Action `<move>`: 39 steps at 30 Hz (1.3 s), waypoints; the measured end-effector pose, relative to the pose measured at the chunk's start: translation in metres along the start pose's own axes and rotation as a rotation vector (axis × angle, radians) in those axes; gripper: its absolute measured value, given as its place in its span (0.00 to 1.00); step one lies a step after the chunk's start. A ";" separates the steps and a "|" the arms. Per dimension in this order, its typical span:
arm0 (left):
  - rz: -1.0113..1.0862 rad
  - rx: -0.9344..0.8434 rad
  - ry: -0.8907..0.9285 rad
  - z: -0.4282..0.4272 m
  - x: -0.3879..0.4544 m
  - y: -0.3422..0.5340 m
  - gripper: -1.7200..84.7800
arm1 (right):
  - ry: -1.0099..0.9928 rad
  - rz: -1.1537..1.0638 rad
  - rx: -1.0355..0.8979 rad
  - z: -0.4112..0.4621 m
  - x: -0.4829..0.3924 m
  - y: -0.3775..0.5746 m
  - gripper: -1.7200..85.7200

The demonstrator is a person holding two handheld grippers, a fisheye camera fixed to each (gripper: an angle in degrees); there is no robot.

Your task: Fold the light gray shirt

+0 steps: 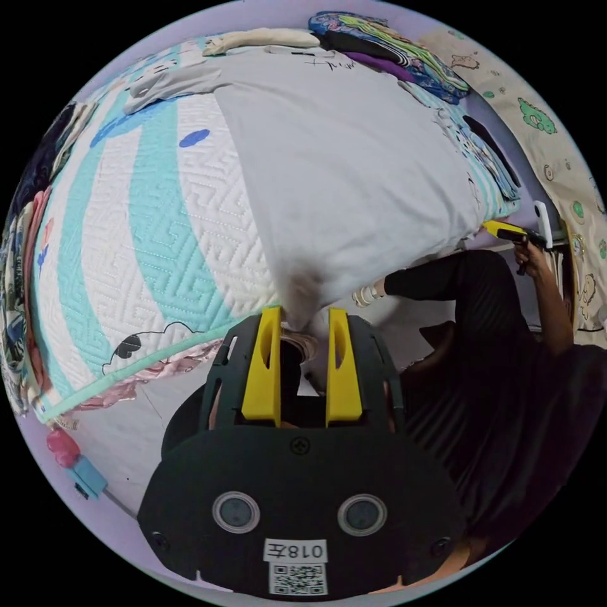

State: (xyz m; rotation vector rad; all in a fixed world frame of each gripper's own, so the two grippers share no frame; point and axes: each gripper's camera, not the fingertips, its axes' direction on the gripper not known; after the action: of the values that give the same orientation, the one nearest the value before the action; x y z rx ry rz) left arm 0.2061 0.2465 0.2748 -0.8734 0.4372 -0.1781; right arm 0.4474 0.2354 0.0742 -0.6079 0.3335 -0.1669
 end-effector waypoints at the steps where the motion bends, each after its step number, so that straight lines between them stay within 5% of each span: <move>1: -0.005 0.001 0.003 0.000 0.000 -0.002 0.16 | -0.008 0.003 -0.013 0.007 0.002 0.001 0.17; 14: 0.012 -0.095 0.009 -0.049 0.025 -0.026 0.09 | 0.040 -0.037 -0.156 0.070 -0.007 0.020 0.16; 21: 0.073 -0.049 0.012 -0.117 0.042 -0.027 0.01 | 0.114 -0.069 -0.163 0.078 -0.021 0.032 0.03; 29: 0.132 0.054 0.145 -0.209 0.060 0.003 0.01 | -0.021 -0.069 -0.094 0.044 -0.022 0.074 0.02; 34: 0.084 -0.028 0.150 -0.212 0.069 -0.020 0.02 | -0.051 -0.007 -0.158 0.074 -0.013 0.074 0.02; 39: -0.029 -0.016 0.060 -0.265 0.073 -0.052 0.11 | 0.022 -0.016 -0.252 0.106 -0.020 0.060 0.02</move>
State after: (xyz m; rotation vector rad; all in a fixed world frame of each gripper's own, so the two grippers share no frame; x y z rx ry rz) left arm 0.1561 0.0039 0.1450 -0.8924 0.4826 -0.2283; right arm 0.4694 0.3456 0.1258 -0.8584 0.3741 -0.1486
